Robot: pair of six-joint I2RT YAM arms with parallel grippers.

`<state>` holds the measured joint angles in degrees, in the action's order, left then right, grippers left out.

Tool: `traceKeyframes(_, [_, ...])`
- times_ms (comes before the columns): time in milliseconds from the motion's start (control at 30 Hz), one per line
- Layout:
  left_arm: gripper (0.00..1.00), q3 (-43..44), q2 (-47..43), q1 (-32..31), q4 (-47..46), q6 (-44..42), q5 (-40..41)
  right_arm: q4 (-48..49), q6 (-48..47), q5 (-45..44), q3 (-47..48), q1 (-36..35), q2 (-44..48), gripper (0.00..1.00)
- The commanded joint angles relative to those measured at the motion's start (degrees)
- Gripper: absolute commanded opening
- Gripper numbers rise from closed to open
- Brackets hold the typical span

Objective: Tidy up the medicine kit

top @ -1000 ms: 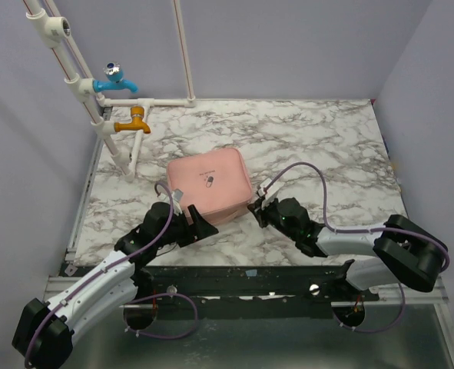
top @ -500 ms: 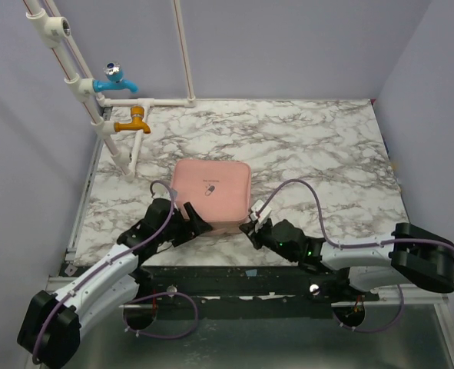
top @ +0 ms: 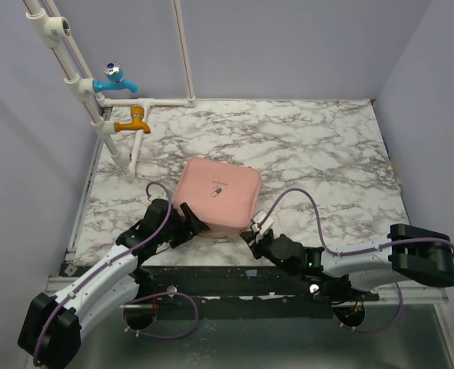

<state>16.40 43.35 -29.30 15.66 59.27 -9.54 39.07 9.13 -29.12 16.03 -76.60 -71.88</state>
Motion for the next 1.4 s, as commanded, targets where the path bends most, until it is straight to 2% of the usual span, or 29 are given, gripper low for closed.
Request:
traceKeyframes(0, [0.67,0.57,2.17,0.56,-2.73,1.65,2.59,5.64,0.89,-4.23,1.76,-3.03,-2.52,0.01])
traceKeyframes(133, [0.44,0.47,3.8,0.65,-4.38,1.08,2.4,5.09,0.92,-6.03,2.16,-5.13,-2.51,0.01])
traceKeyframes(367, [0.08,1.44,5.49,1.09,-5.27,-0.45,2.17,-1.67,3.19,-8.35,1.88,-5.71,0.09,0.01])
traceKeyframes(433, [0.0,1.68,5.36,1.26,-5.29,-0.76,1.92,-4.21,4.08,-10.47,1.61,-5.74,0.62,0.01])
traceKeyframes(700, [0.0,1.51,3.19,3.06,-4.19,-2.03,1.73,-17.99,11.61,-16.56,1.33,-5.74,7.16,0.01])
traceKeyframes(933, [0.0,1.49,2.57,3.37,-4.5,-4.22,-0.65,-19.99,10.29,-22.94,3.56,-4.86,6.63,0.01])
traceKeyframes(1367, [0.0,0.47,1.25,3.46,-4.63,-5.74,-2.87,-14.74,-1.34,-12.39,5.0,10.59,7.09,0.01])
